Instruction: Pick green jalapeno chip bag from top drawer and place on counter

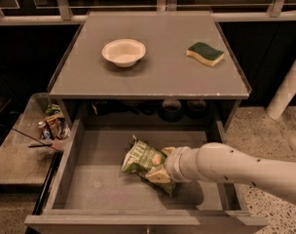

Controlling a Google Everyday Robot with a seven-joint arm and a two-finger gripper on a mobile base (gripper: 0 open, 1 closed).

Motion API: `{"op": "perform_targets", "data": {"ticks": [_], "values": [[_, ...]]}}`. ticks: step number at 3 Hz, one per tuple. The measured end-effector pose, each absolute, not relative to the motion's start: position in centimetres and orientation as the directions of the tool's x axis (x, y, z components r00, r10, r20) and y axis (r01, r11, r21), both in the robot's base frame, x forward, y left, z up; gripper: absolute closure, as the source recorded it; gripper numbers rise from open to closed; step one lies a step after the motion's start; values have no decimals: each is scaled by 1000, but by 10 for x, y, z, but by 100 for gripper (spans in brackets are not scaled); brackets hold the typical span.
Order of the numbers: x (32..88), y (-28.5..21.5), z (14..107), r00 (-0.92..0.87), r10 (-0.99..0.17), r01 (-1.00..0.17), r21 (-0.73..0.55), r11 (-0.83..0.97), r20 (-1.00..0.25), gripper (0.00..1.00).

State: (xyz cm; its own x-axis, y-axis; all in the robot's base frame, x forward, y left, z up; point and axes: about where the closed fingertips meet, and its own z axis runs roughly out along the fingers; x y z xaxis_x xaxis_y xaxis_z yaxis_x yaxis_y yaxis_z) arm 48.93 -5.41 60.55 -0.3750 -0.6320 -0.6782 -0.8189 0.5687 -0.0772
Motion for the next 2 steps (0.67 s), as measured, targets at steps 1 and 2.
{"op": "perform_targets", "data": {"ticks": [1,2], "values": [[489,-54,605,-375,-632,-819,-77,569,-678,88],[489,-54,608,-375,-632,-820,-77,568,-678,100]]}}
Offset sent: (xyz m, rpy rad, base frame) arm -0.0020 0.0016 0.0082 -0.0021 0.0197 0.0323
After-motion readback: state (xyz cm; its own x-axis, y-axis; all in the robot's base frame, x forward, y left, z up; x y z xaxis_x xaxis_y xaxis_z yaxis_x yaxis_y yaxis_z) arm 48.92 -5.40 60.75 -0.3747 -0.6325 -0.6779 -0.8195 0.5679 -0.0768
